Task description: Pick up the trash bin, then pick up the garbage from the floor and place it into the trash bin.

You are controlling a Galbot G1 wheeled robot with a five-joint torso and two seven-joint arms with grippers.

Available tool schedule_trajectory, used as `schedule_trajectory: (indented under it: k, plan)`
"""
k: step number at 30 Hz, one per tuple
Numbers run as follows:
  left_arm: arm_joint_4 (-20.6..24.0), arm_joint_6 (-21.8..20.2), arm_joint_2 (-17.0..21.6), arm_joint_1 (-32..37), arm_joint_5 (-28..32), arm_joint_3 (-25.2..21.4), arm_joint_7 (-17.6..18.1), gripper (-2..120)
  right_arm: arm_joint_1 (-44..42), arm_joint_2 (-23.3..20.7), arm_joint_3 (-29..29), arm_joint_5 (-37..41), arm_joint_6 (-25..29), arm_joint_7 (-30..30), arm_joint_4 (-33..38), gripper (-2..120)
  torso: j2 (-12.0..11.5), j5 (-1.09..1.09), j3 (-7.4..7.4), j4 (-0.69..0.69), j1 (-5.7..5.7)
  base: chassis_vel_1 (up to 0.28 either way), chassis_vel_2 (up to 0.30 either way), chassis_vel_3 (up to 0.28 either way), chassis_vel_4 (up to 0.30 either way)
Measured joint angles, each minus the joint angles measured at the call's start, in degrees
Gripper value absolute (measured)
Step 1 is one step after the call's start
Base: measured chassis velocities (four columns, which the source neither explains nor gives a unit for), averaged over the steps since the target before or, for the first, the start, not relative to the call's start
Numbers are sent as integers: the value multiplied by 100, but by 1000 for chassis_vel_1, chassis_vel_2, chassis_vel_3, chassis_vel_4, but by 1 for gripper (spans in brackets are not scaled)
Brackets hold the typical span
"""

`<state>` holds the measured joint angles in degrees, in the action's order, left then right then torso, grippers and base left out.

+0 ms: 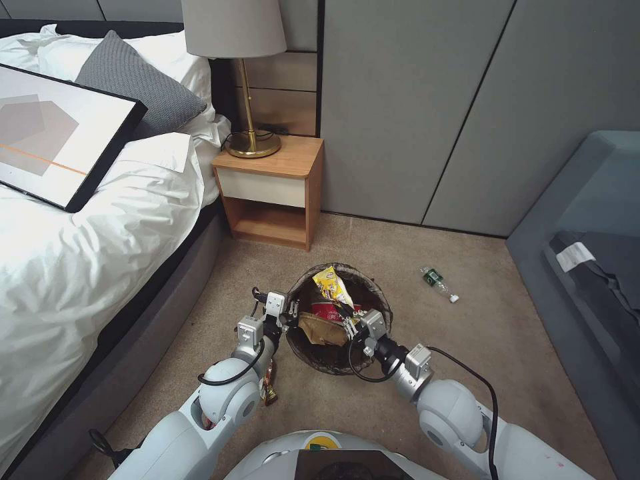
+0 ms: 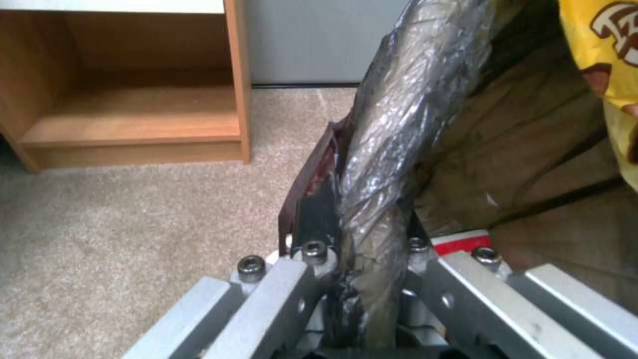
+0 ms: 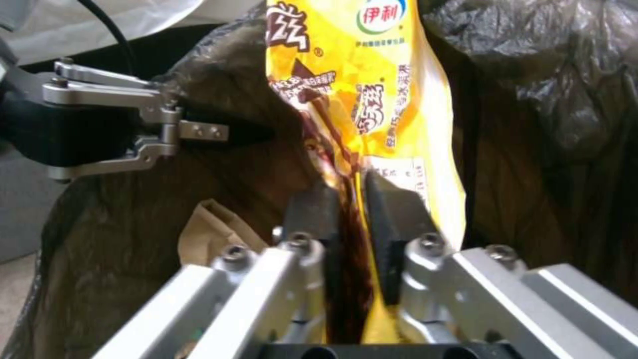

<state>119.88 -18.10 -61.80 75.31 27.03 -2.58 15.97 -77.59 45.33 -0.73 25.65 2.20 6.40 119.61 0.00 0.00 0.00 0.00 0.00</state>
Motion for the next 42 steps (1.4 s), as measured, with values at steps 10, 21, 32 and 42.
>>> schedule_trajectory:
  k: [10,21,32,42]
  plan:
    - [2,0,-12,0,3,8,2,3,-5,32,2,-35,-32,108,-24,50,0,0,0,0,0,0,0,0,0]
    - [-23,2,-56,-5,-6,17,3,3,-37,1,63,-17,-31,150,35,94,0,0,0,0,0,0,0,0,0]
    - [-50,7,-52,-29,-1,7,7,3,-233,-141,799,361,222,74,842,100,0,1,0,0,0,0,0,0,0]
    - [-33,42,-28,60,-6,-58,-6,3,-387,129,2504,773,-140,788,1436,100,0,1,0,0,0,0,0,0,0]
